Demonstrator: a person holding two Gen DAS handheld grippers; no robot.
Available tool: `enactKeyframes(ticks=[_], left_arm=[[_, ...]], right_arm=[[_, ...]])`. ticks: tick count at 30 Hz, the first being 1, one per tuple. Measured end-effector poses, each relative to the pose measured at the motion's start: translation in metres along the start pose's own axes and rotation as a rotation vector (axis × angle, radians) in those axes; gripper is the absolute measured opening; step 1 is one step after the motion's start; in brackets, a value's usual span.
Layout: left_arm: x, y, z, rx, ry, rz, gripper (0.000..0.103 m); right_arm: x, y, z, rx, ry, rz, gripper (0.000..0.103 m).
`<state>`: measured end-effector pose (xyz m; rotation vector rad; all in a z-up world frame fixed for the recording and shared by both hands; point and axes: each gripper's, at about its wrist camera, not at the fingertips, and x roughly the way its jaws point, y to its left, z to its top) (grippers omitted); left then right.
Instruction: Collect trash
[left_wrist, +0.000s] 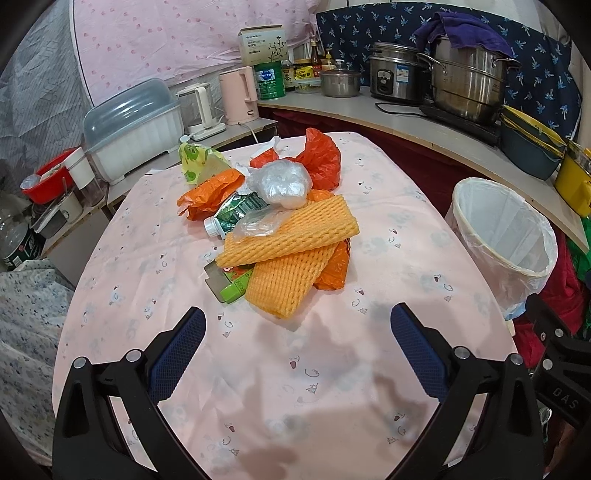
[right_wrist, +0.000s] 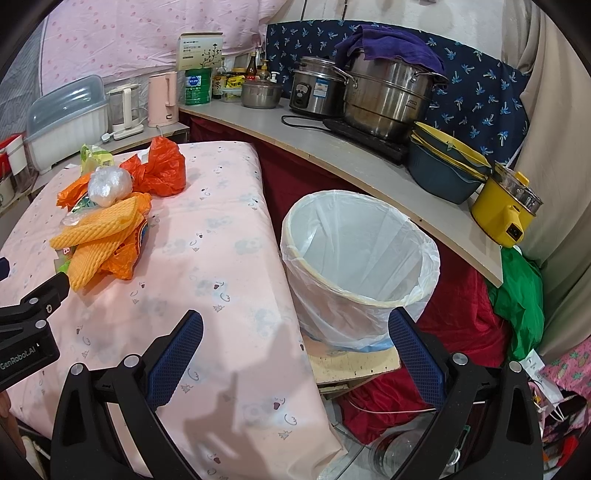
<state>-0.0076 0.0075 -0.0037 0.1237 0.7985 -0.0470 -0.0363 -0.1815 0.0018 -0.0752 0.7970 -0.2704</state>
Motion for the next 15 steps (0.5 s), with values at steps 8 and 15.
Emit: enactKeyframes(ticks=[8, 15], left_arm=[[-0.0001, 0.0, 0.0004, -0.003, 0.001, 0.001, 0.096], [0.0003, 0.0001, 0.0008, -0.003, 0.002, 0.001, 0.096]], right_arm=[[0.0001, 0.0006, 0.001, -0.005, 0.0, -0.001, 0.096], [0.0, 0.0013, 0.0012, -0.005, 0.001, -0.001, 0.096]])
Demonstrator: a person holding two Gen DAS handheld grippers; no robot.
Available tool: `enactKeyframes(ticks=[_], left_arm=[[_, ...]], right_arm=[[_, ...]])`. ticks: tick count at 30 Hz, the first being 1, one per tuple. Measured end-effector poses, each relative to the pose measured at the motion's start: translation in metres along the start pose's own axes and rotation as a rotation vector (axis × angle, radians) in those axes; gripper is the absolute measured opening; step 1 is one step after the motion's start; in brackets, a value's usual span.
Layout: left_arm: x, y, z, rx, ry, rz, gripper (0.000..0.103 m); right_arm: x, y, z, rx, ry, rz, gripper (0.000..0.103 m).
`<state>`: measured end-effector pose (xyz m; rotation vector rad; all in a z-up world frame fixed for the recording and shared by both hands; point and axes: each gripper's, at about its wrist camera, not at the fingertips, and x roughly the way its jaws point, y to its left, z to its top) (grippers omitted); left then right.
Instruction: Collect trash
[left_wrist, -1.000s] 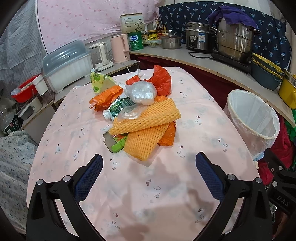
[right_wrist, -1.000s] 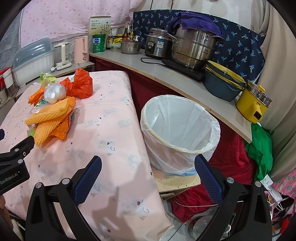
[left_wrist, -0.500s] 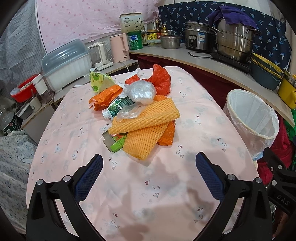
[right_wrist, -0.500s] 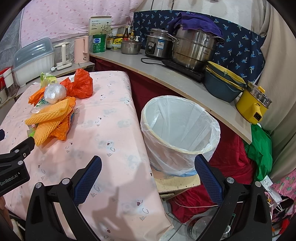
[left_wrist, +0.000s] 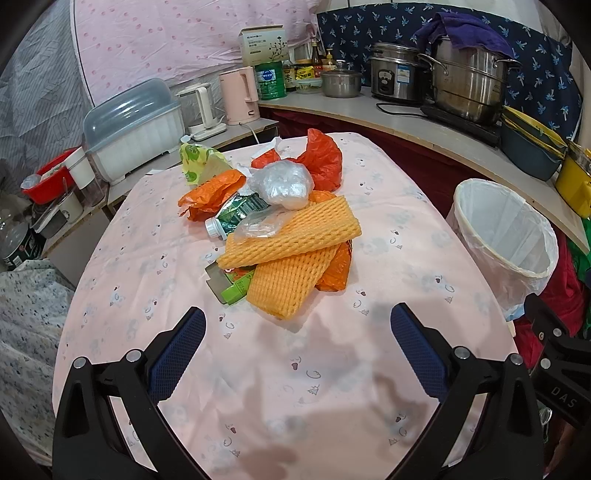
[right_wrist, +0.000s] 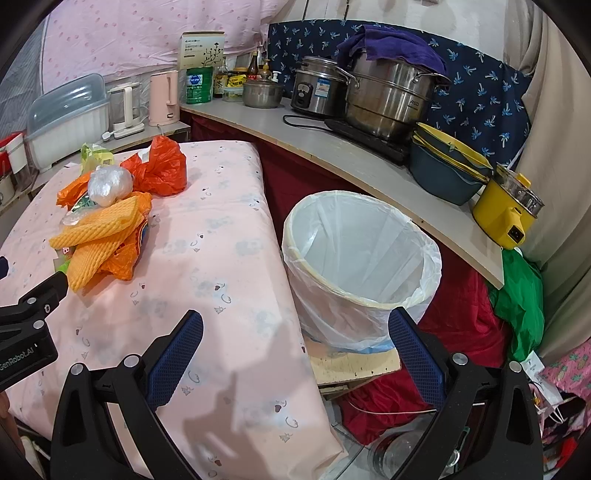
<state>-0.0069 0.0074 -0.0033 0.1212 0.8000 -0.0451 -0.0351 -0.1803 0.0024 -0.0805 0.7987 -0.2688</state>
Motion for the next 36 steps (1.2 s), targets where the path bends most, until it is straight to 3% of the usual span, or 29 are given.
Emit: enactKeyframes(ticks=[17, 36], left_arm=[[0.0, 0.001, 0.0, -0.003, 0.001, -0.003, 0.096], [0.014, 0.027, 0.006, -0.037, 0.004, -0.043, 0.096]], right_arm=[[0.0, 0.0, 0.0, 0.001, 0.0, 0.002, 0.096], [0.012, 0.014, 0.013, 0.008, -0.007, 0.022, 0.096]])
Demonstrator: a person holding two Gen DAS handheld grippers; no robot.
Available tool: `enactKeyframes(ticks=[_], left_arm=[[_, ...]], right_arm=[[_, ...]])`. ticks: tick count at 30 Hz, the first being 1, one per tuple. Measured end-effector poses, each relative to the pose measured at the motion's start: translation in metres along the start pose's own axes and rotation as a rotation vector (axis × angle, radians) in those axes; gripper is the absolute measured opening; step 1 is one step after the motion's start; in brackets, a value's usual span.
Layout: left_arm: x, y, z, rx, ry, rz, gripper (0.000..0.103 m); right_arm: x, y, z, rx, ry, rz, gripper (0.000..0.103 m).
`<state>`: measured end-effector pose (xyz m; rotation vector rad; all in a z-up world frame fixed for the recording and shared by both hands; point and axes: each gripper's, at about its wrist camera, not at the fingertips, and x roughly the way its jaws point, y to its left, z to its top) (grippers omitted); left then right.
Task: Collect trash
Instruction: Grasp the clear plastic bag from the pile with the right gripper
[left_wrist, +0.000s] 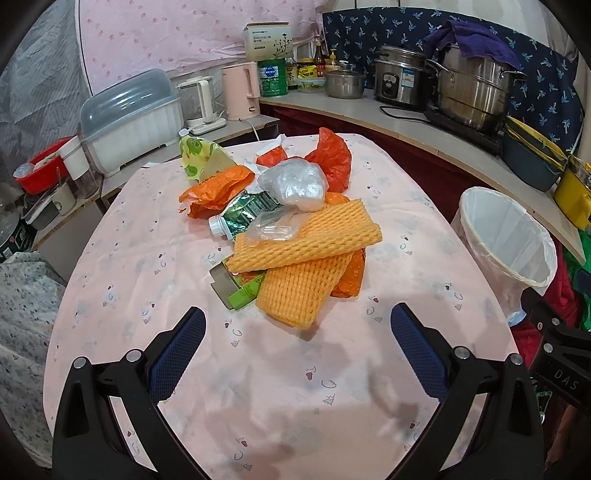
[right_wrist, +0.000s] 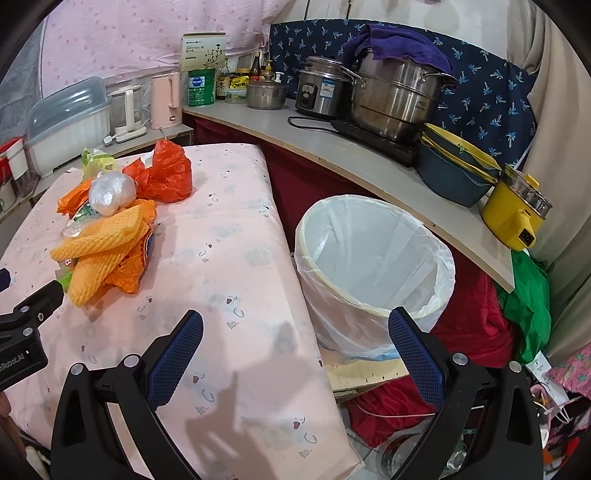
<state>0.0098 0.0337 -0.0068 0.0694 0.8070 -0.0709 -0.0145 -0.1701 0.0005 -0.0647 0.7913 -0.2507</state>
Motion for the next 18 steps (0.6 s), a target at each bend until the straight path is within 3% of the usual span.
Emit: enactKeyframes(ticks=[9, 18], left_arm=[[0.013, 0.042, 0.016, -0.065, 0.002, 0.033, 0.096], [0.035, 0.092, 0.027, -0.13, 0.014, 0.096, 0.096]], right_arm=[[0.016, 0.028, 0.034, -0.002, -0.039, 0.081, 0.096], [0.035, 0.102, 0.08, -0.064, -0.076, 0.227, 0.096]])
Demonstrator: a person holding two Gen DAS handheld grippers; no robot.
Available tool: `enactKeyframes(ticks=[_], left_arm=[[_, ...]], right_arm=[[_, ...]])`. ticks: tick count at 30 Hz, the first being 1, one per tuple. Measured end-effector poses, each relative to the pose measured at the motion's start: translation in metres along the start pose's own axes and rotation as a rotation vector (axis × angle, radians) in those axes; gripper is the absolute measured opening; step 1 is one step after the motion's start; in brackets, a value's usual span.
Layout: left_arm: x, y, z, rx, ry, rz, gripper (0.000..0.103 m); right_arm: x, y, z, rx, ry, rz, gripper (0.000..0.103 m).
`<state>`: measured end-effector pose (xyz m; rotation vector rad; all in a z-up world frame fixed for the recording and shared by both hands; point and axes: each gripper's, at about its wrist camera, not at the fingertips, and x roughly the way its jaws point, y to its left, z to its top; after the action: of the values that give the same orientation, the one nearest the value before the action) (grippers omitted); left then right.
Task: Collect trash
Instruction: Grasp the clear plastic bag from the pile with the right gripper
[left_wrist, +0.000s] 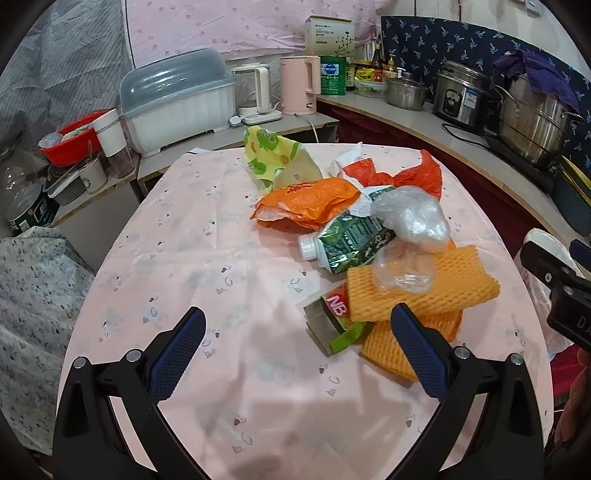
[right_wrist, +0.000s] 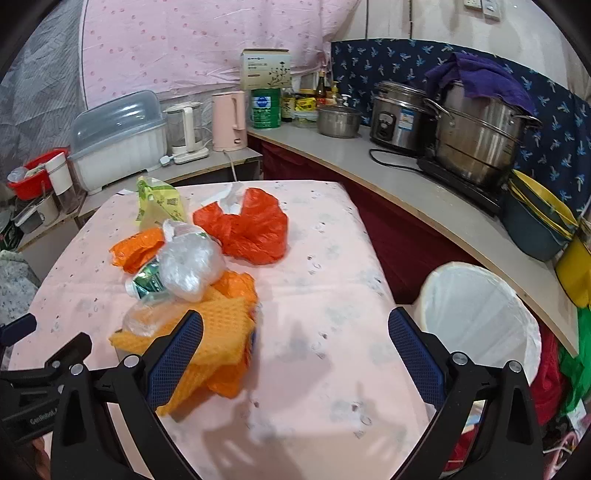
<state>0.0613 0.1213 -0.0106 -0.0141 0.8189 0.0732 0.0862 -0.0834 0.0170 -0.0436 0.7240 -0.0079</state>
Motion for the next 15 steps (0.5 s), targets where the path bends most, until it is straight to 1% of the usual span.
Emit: enactKeyframes(ticks=[2, 6, 9, 10, 11, 12, 14, 15], left_arm=[[0.005, 0.008, 0.002, -0.007, 0.002, 0.005, 0.096], [0.016, 0.021, 0.004, -0.017, 0.019, 0.014, 0.096], [0.026, 0.026, 0.005, -0.026, 0.033, 0.014, 0.096], [0.029, 0.027, 0.007, -0.027, 0.038, 0.011, 0.096], [0.032, 0.028, 0.007, -0.027, 0.043, 0.008, 0.096], [0.035, 0.028, 0.009, -0.026, 0.046, 0.006, 0.096], [0.039, 0.027, 0.01, -0.023, 0.05, -0.003, 0.096], [0.041, 0.026, 0.011, -0.021, 0.052, -0.008, 0.096]], right_arm=[[0.013, 0.018, 0.01, -0.024, -0.003, 0.029, 0.096], [0.041, 0.049, 0.025, -0.057, 0.02, 0.08, 0.095], [0.066, 0.064, 0.029, -0.084, 0.055, 0.097, 0.091], [0.073, 0.069, 0.03, -0.094, 0.067, 0.097, 0.087], [0.081, 0.073, 0.03, -0.104, 0.082, 0.098, 0.079], [0.086, 0.074, 0.028, -0.107, 0.092, 0.1, 0.075], [0.096, 0.074, 0.027, -0.099, 0.117, 0.115, 0.054], [0.099, 0.072, 0.027, -0.091, 0.126, 0.125, 0.05]])
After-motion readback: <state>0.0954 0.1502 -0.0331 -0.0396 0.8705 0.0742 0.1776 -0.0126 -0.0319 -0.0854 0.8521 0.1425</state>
